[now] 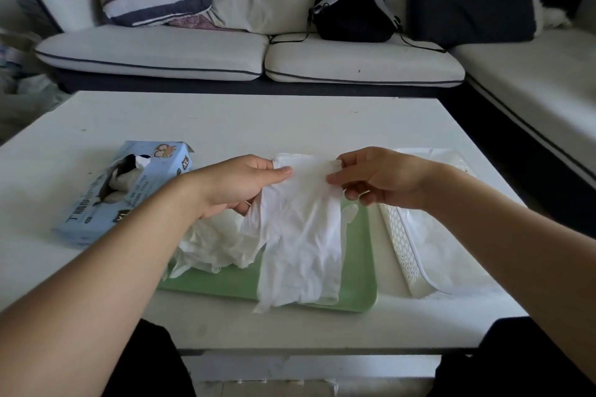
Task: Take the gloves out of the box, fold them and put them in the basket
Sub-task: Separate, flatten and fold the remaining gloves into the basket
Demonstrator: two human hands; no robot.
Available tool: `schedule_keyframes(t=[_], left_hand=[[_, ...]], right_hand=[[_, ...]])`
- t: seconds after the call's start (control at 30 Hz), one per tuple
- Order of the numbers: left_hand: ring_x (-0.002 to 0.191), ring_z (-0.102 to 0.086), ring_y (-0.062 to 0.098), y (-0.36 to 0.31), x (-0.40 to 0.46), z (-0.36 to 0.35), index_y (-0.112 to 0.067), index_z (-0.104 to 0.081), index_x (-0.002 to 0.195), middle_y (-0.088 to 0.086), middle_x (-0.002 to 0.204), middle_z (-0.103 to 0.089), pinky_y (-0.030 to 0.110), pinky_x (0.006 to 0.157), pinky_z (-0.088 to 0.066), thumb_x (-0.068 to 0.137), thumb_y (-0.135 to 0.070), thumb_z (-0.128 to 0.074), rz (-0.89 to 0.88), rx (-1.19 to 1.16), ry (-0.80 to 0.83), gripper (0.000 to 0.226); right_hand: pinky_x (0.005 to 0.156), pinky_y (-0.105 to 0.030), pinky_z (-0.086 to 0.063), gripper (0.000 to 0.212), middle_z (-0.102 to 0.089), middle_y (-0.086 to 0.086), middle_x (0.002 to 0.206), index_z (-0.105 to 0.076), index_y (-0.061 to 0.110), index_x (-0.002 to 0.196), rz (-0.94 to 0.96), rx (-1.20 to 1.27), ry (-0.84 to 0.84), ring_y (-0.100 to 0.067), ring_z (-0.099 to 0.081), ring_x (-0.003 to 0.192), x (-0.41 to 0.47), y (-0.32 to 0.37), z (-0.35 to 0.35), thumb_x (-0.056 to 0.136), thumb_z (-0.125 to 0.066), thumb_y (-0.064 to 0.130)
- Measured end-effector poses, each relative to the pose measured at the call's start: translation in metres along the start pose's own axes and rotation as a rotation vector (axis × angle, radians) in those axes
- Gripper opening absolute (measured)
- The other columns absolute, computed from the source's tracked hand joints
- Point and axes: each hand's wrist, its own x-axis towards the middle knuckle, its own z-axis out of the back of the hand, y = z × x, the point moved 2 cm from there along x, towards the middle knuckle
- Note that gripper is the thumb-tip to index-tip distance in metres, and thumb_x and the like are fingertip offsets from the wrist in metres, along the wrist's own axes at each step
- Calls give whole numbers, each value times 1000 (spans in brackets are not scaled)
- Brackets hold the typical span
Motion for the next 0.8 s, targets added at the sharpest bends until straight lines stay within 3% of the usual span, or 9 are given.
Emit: schedule_keyframes(t=[0.03, 0.1, 0.23, 0.3, 0.4, 0.47, 0.57, 0.7, 0.8], left_hand=[[55, -58, 7, 1, 6, 0, -14, -70, 107, -6, 66, -64, 18, 53, -48, 103, -38, -56, -7, 33, -35, 29], [69, -58, 17, 7, 20, 0, -7, -71, 106, 6, 79, -60, 25, 63, -53, 100, -41, -60, -52, 52, -107, 37], [64, -36, 19, 2, 34, 1, 11, -57, 83, 6, 68, -40, 30, 62, -31, 99, -32, -65, -384, 44, -364, 47], [60, -43, 11, -10, 32, 3, 1, -61, 73, -6, 63, -51, 26, 62, -35, 98, -23, -67, -602, 46, -481, 35], [92, -71, 7, -20, 22, 4, -7, -79, 96, -9, 95, -77, 26, 82, -58, 93, -22, -73, -762, 40, -555, 16], [102, -70, 3, -18, 15, 6, -13, -80, 103, -10, 103, -77, 21, 84, -58, 92, -22, -75, -771, 108, -524, 15], [102, -67, -6, -1, 13, 6, -17, -80, 105, -11, 105, -76, 11, 90, -51, 90, -14, -75, -668, 360, -371, 15], [97, -69, -2, 42, 20, -10, -30, -80, 98, -14, 104, -76, 26, 93, -56, 90, -10, -73, -342, 610, -24, 23], [86, -65, 0, 65, 20, -34, -31, -80, 97, -14, 103, -74, 25, 84, -54, 89, -12, -72, -291, 794, 123, 23]], right_hand=[[52, -22, -33, 14, -59, -10, 90, -66, 12, 102, -10, -23, -52, -9, -53, 59, 4, -2, 2, 89, -73, 14], [51, -21, -36, 15, -61, -10, 86, -63, 12, 98, -1, -57, -144, -9, -55, 58, 10, -3, 6, 88, -75, 15], [50, -25, -45, 20, -69, -4, 72, -58, 11, 81, 240, -83, -446, -13, -66, 58, 8, 16, 14, 86, -77, 11], [51, -28, -54, 15, -71, -4, 70, -59, 5, 85, 494, -57, -591, -16, -71, 64, -2, 32, 17, 88, -74, 5], [61, -30, -61, 15, -74, -15, 80, -60, -7, 91, 734, -152, -650, -23, -75, 75, -23, 48, 16, 89, -72, 2], [63, -32, -61, 13, -73, -19, 80, -62, -8, 91, 736, -234, -589, -27, -74, 74, -27, 49, 12, 88, -72, -1], [68, -37, -61, 10, -75, -13, 77, -67, 3, 85, 481, -400, -386, -28, -74, 72, -15, 28, 6, 84, -75, -3], [78, -29, -58, 10, -75, 1, 79, -72, 14, 83, 236, -843, -35, -14, -73, 76, -1, -17, -14, 80, -82, 15], [81, -24, -56, 13, -69, 13, 79, -69, 18, 81, 191, -996, 199, -2, -67, 76, 0, -43, -37, 83, -80, 23]])
